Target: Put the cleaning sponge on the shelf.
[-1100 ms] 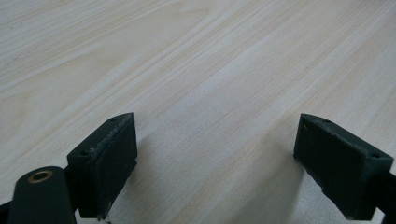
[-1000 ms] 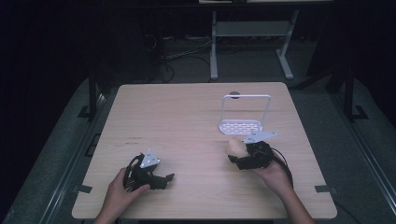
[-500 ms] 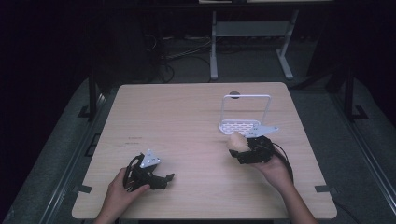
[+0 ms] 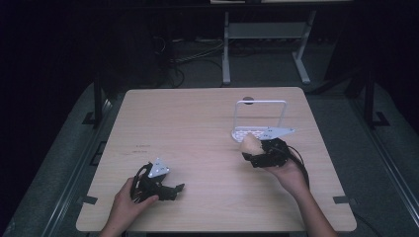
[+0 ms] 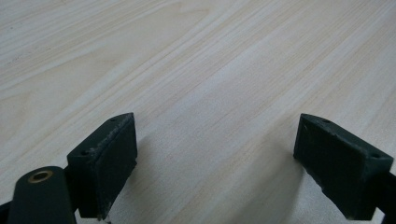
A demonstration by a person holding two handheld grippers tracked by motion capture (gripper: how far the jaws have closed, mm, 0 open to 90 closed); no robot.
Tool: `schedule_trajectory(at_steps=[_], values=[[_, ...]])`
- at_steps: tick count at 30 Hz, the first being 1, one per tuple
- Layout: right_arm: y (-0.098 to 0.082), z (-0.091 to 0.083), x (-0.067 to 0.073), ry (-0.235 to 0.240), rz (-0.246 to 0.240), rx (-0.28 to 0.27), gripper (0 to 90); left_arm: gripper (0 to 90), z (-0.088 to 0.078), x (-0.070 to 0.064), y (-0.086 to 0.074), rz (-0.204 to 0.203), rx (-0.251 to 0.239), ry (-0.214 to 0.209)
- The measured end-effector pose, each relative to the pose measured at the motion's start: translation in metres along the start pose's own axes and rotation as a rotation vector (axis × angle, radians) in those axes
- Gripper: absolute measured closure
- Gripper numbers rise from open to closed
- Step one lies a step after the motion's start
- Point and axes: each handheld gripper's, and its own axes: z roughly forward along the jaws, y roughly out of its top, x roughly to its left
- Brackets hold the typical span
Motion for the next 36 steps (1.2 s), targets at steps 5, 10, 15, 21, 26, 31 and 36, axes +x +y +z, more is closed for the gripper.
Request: schedule_trajectory(at_steps=[5, 10, 15, 21, 26, 31, 36], values=[[0.004, 0.001, -0.004, -0.009, 0.008, -0.002, 27.0, 12.8, 0.0, 0.0, 0.0, 0.0, 0.001, 0.0], [0.007, 0.003, -0.008, -0.013, 0.011, -0.006, 27.0, 12.8, 0.0, 0.0, 0.0, -0.002, 0.0, -0.001], [0.011, 0.007, -0.012, -0.021, 0.014, -0.005, 27.0, 12.8, 0.0, 0.0, 0.0, -0.002, 0.0, -0.001], [0.014, 0.011, -0.017, -0.031, 0.017, -0.004, 27.1, 12.8, 0.0, 0.0, 0.0, -0.002, 0.0, -0.001], [0.015, 0.017, -0.021, -0.04, 0.025, 0.003, 27.0, 12.8, 0.0, 0.0, 0.0, -0.002, 0.0, -0.001], [0.016, 0.02, -0.026, -0.047, 0.035, 0.0, 27.1, 12.8, 0.0, 0.0, 0.0, -0.003, -0.001, -0.001], [0.016, 0.024, -0.029, -0.058, 0.039, 0.0, 27.1, 12.8, 0.0, 0.0, 0.0, -0.006, -0.001, -0.002]])
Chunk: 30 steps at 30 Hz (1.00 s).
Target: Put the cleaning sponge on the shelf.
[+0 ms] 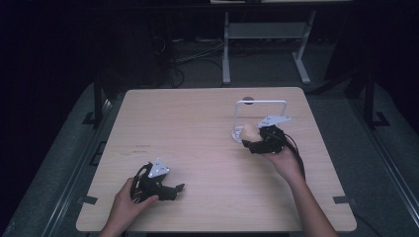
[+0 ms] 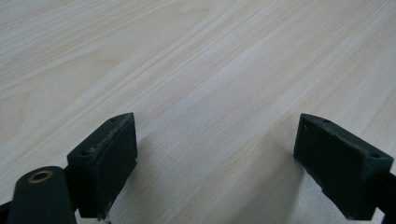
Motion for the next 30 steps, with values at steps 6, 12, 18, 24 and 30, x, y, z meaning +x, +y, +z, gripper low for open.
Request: schedule_trajectory(at_steps=[6, 12, 18, 24, 30], values=[[0.001, 0.006, -0.004, -0.01, 0.009, 0.002, 27.1, 12.8, 0.0, 0.0, 0.0, 0.0, 0.0, 0.0], [0.001, 0.013, -0.007, -0.02, 0.009, 0.004, 27.1, 12.8, 0.0, 0.0, 0.0, -0.001, 0.0, 0.0], [0.0, 0.021, -0.01, -0.025, 0.014, 0.007, 27.1, 12.8, 0.0, 0.0, 0.0, -0.004, -0.003, 0.0], [0.0, 0.029, -0.013, -0.028, 0.021, 0.013, 27.1, 12.8, 0.0, 0.0, 0.0, -0.004, -0.003, 0.0], [0.0, 0.037, -0.017, -0.038, 0.027, 0.016, 27.1, 12.8, 0.0, 0.0, 0.0, 0.001, -0.003, 0.002]])
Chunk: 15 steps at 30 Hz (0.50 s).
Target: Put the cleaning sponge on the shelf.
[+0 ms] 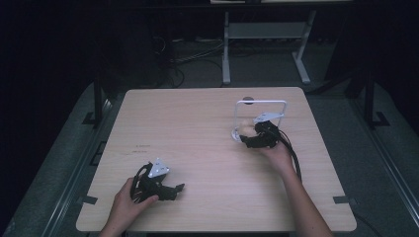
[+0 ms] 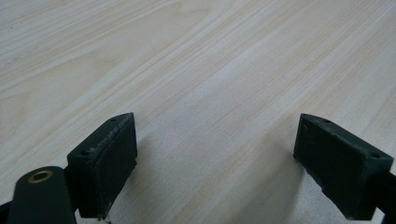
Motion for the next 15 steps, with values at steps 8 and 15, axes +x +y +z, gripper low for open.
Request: schedule_trajectory(at_steps=[8, 15], values=[[-0.002, 0.012, -0.004, -0.004, 0.013, 0.011, 27.1, 12.8, 0.0, 0.0, 0.0, -0.003, 0.0, -0.001], [-0.005, 0.018, -0.006, -0.005, 0.011, 0.024, 27.1, 12.8, 0.0, 0.0, 0.0, -0.003, 0.0, -0.001]])
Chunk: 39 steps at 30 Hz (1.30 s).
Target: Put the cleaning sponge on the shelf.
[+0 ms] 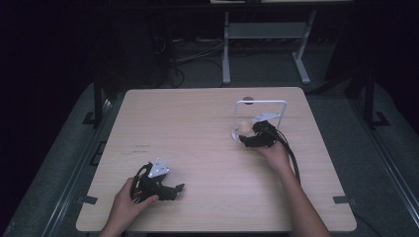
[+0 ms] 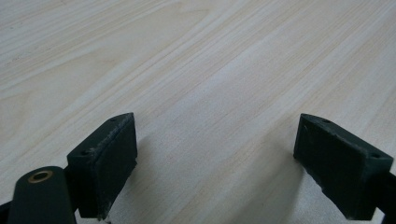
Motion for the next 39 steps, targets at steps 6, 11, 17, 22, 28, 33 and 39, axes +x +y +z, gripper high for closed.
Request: schedule_trajectory(at_steps=[6, 11, 17, 22, 28, 33, 39], values=[[-0.0014, 0.0023, -0.0004, -0.004, 0.004, 0.01, 27.1, 12.8, 0.0, 0.0, 0.0, 0.0, 0.0, 0.0], [-0.0025, 0.0043, -0.002, -0.001, 0.006, 0.012, 27.0, 12.8, 0.0, 0.0, 0.0, 0.0, 0.0, 0.0], [-0.0028, 0.0063, -0.0017, 0.001, 0.008, 0.016, 27.0, 12.8, 0.0, 0.0, 0.0, 0.0, 0.0, 0.0], [-0.0038, 0.0084, -0.0019, 0.003, 0.008, 0.025, 27.0, 12.8, 0.0, 0.0, 0.0, 0.0, 0.0, 0.0], [-0.0042, 0.0102, -0.0015, 0.001, -0.002, 0.03, 26.9, 12.8, 0.0, 0.0, 0.0, 0.0, 0.0, 0.0], [-0.004, 0.0103, -0.0007, 0.002, -0.004, 0.032, 26.6, 12.8, 0.0, 0.0, 0.0, 0.0, 0.0, 0.0], [-0.0036, 0.0094, -0.0006, 0.005, -0.001, 0.033, 22.9, 12.8, 0.0, 0.0, 0.0, 0.0, 0.0, 0.0]])
